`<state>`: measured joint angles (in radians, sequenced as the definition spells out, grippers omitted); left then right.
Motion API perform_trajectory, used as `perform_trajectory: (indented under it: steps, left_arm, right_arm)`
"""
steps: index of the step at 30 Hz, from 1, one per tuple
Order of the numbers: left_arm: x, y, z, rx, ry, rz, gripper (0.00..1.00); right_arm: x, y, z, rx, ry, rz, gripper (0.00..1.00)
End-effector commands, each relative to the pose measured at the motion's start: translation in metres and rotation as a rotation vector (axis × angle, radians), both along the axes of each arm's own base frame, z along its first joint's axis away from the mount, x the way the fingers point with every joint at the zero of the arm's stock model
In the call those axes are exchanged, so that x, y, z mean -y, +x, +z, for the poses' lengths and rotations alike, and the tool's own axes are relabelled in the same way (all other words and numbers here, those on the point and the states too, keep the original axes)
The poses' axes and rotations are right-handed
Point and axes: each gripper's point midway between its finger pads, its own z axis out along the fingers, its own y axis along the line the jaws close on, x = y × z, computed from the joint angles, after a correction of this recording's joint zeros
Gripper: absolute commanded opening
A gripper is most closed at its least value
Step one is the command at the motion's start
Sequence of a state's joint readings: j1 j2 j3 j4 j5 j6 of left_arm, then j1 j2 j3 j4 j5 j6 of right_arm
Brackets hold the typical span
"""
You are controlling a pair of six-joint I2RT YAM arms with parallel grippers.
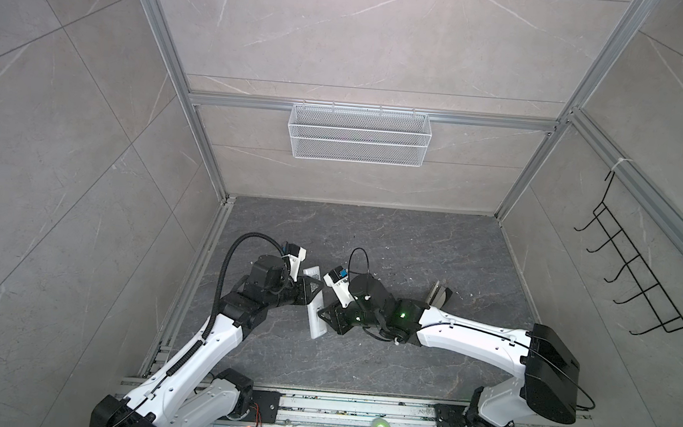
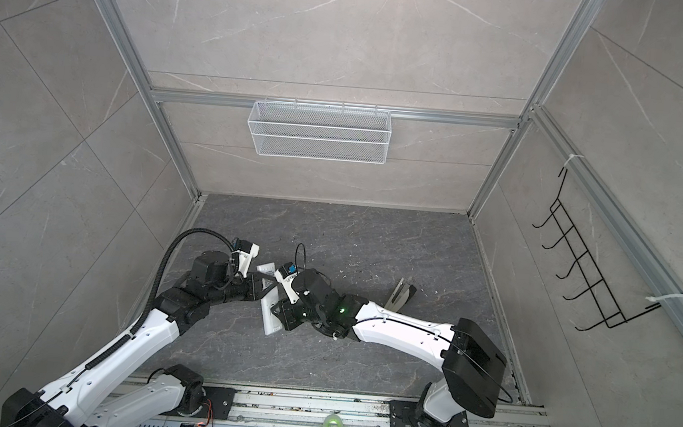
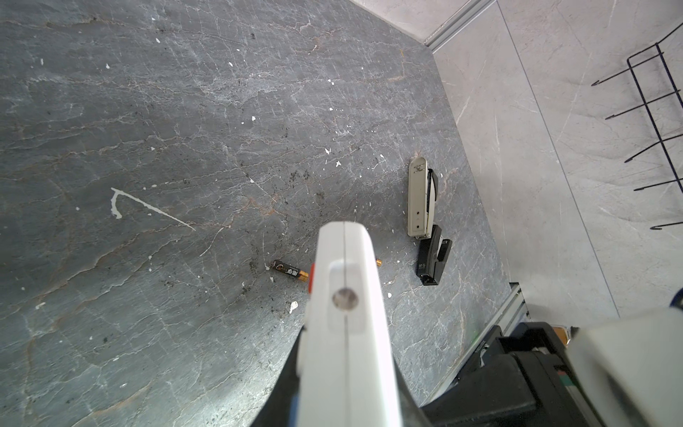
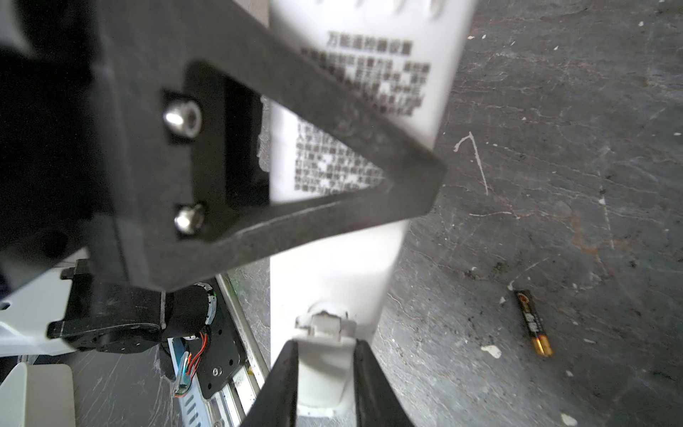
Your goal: Load the batteries into the remote control
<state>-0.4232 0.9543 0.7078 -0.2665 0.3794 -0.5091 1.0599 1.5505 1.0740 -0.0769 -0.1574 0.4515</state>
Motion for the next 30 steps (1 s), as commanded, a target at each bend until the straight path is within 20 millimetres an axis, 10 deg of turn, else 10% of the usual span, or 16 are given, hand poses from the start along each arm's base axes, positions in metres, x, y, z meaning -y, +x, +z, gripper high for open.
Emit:
perform_trajectory:
  steps: [1,10,19,30]
  left_arm:
    - [0.004,0.003,0.018,0.060,-0.026,-0.020,0.00]
    - [0.004,0.003,0.015,0.055,-0.022,-0.019,0.00]
    - [0.006,0.003,0.016,0.056,-0.030,-0.028,0.00]
    - [0.007,0.001,0.019,0.066,-0.040,-0.036,0.00]
  right_arm:
    - [0.001,-0.002,0.016,0.043,0.036,0.014,0.28]
    - [0.005,-0.002,0.021,0.067,0.032,0.007,0.30]
    - [0.000,0.002,0.013,0.056,0.009,0.000,0.66]
    - [-0.011,0.004,0.007,0.044,0.004,0.021,0.60]
